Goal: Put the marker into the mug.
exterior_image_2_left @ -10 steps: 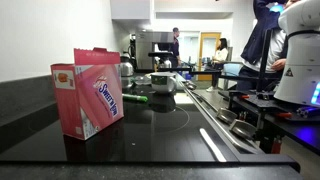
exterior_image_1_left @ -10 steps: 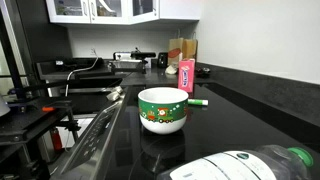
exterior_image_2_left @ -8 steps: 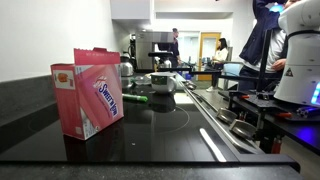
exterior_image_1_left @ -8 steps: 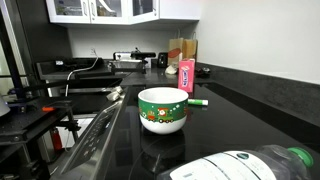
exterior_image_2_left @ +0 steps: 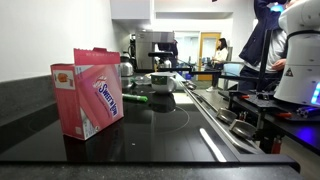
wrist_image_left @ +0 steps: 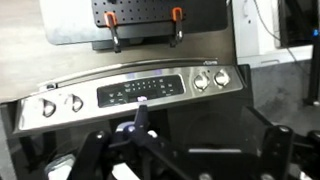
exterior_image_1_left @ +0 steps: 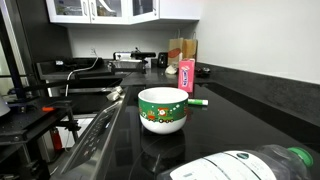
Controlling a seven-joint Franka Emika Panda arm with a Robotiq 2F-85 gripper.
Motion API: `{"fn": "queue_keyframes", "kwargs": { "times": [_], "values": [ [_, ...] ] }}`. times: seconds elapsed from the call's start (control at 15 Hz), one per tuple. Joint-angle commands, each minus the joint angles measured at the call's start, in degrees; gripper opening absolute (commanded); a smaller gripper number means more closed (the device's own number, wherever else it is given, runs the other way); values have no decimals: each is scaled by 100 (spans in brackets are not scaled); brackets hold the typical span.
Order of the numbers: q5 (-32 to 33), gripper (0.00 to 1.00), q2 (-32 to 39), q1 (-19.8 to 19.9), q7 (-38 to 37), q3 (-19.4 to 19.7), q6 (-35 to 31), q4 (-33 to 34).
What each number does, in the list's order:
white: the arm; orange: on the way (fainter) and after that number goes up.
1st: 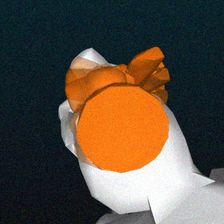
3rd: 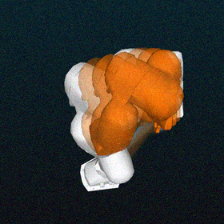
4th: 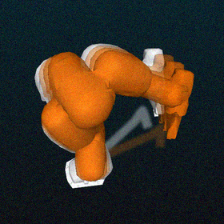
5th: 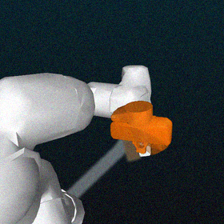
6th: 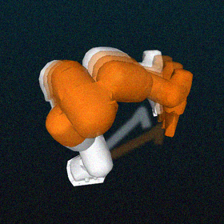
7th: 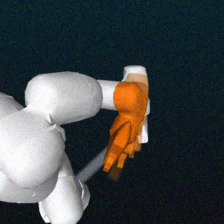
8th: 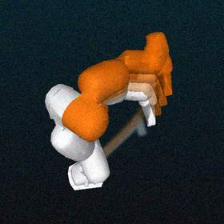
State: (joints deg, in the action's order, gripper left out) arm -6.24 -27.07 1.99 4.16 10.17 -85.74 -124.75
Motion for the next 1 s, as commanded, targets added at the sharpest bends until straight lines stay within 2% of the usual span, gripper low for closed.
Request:
{"fn": "queue_keyframes", "kwargs": {
  "times": [0.0, 0.4, 0.67, 0.93],
  "values": [
    [-444, 100, 356, 216, -853, -310, -1001, -109],
    [-327, 100, 1588, 40, -1755, -944, -3175, -134],
    [-361, 100, 2698, -71, -1695, -1019, -3941, 164],
    [-477, 100, 3899, -122, -1636, -997, -4199, 806]
  ]
}}
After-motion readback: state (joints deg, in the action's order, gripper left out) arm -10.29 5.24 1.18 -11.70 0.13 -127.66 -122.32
